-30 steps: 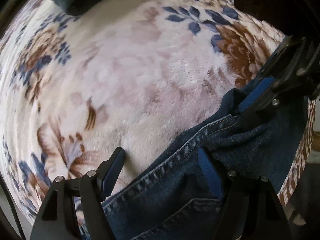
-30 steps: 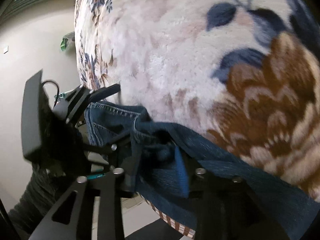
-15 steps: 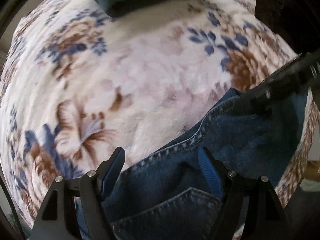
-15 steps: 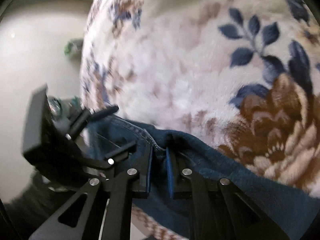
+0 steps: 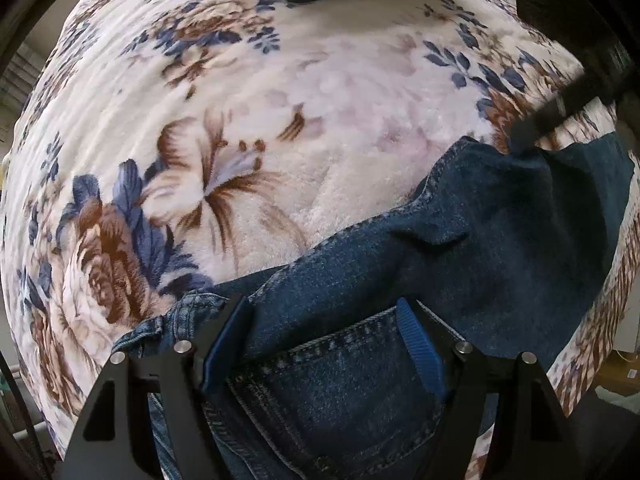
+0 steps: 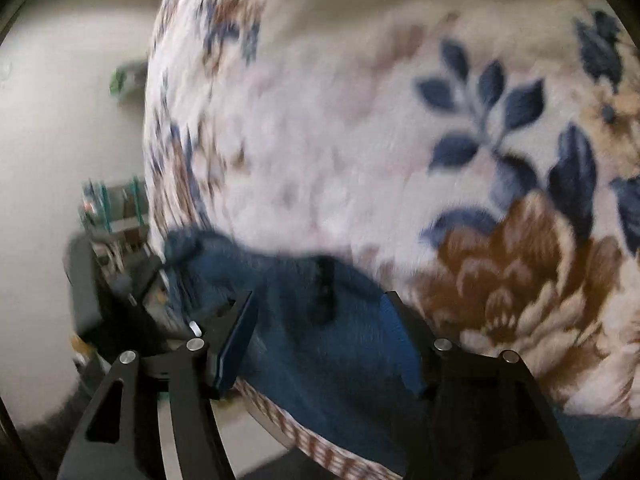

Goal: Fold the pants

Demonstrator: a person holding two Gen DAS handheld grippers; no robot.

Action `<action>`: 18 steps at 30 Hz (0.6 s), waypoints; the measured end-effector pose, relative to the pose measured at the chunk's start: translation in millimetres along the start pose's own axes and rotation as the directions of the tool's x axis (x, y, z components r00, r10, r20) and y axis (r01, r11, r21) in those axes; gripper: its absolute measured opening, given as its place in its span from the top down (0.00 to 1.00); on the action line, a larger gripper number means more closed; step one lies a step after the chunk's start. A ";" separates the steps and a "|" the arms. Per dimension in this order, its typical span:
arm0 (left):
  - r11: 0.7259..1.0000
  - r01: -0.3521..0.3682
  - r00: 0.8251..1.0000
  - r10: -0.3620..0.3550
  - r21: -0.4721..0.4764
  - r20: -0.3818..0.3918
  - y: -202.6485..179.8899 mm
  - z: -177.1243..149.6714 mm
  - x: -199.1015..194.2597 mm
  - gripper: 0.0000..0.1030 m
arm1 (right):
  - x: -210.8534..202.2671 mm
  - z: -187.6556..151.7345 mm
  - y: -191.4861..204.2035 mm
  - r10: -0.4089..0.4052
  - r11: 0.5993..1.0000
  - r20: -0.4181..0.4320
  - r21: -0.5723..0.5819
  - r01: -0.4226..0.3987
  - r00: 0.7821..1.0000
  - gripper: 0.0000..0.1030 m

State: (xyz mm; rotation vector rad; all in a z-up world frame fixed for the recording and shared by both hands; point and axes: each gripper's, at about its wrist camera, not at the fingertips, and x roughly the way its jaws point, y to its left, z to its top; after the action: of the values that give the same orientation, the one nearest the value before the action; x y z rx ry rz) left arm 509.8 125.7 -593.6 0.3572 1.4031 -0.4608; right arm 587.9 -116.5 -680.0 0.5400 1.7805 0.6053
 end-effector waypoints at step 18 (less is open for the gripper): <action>1.000 -0.014 1.000 0.015 -0.007 0.021 -7.4 3.4 -2.4 0.28 | 39.6 -5.0 -42.9 0.107 0.981 -0.072 0.168 -0.093 0.992 0.89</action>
State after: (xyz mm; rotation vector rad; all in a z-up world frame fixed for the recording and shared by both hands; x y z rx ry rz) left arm 508.7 117.9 -590.5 0.3561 1.3803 -0.4470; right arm 569.8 -124.9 -735.1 0.7311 1.8990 0.5584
